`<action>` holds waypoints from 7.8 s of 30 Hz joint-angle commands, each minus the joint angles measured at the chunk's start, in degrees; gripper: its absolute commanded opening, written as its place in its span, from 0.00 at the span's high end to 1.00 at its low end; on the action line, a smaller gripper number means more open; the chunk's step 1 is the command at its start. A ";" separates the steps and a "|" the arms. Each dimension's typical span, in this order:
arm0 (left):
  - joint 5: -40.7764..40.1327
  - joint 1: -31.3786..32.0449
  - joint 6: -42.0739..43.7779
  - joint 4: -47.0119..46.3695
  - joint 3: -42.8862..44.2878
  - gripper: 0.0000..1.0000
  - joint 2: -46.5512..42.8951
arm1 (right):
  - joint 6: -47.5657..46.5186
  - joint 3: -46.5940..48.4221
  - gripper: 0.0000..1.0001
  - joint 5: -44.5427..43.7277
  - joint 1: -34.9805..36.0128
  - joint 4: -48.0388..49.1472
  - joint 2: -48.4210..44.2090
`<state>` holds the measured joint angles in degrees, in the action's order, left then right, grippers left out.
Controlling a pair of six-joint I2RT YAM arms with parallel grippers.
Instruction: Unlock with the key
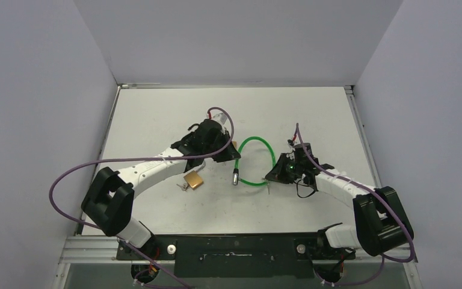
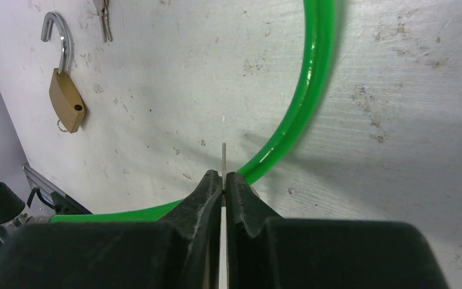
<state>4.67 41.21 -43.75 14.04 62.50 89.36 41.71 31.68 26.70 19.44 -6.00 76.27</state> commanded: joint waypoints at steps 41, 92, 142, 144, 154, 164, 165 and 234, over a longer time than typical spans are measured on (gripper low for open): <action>3.70 5.01 9.44 -8.32 2.39 1.00 -5.48 | -0.89 16.59 1.00 -24.98 -0.11 -22.18 -25.46; 6.83 -11.36 -15.80 -37.27 -54.58 0.56 -25.75 | 0.57 15.99 1.00 -25.53 -0.28 -24.88 -20.76; -55.99 14.98 6.42 39.51 17.25 1.00 1.63 | 1.97 17.92 1.00 -32.47 -0.84 -27.24 -21.29; -57.06 17.39 6.14 40.20 19.11 1.00 3.52 | 2.65 17.98 1.00 -34.25 -0.81 -28.90 -21.47; -50.32 25.97 4.64 36.82 23.28 0.89 13.22 | 7.17 17.80 1.00 -41.91 -1.48 -34.34 -22.54; -31.05 27.04 8.36 19.54 19.81 0.90 17.68 | 10.27 16.95 1.00 -46.63 -2.26 -38.89 -27.66; -28.53 26.88 9.05 16.79 19.65 0.91 18.26 | 10.71 16.99 1.00 -46.93 -2.29 -39.54 -28.25; 0.95 13.53 17.58 17.80 52.04 1.00 39.52 | -7.44 23.48 1.00 -44.13 -5.64 -26.41 -36.12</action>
<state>-0.01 59.72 -19.99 30.15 104.16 128.90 40.58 52.47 -21.76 14.22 -40.69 43.83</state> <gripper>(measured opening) 0.077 0.039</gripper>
